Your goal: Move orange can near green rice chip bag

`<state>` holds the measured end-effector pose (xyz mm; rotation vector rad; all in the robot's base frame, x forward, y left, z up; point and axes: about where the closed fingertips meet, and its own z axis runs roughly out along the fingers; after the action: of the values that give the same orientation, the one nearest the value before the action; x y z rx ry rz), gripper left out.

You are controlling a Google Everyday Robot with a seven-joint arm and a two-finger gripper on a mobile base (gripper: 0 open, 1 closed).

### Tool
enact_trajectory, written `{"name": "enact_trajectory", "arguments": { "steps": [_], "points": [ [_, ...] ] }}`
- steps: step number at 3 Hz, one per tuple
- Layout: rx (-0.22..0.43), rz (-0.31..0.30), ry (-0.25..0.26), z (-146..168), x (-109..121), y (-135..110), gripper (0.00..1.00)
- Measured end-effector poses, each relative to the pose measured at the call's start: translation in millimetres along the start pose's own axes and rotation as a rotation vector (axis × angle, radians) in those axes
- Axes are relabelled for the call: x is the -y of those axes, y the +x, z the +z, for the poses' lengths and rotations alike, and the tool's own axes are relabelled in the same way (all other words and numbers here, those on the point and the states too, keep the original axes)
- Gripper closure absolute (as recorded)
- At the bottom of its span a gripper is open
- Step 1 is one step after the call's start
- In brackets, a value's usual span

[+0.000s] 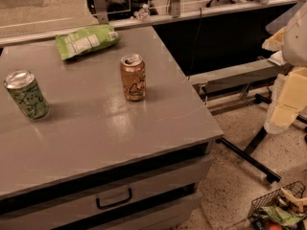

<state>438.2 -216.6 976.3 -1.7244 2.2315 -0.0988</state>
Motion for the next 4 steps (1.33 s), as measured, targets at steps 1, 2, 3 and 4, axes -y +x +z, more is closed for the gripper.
{"name": "enact_trajectory", "arguments": {
  "steps": [1, 2, 3, 4],
  "points": [
    [0.0, 0.0, 0.0, 0.0, 0.0, 0.0, 0.0],
    [0.059, 0.013, -0.008, 1.8, -0.7, -3.5, 0.0],
    [0.32, 0.053, -0.029, 25.4, 7.5, -1.5, 0.0],
    [0.595, 0.052, -0.104, 35.7, -1.4, -29.7, 0.0]
  ]
}}
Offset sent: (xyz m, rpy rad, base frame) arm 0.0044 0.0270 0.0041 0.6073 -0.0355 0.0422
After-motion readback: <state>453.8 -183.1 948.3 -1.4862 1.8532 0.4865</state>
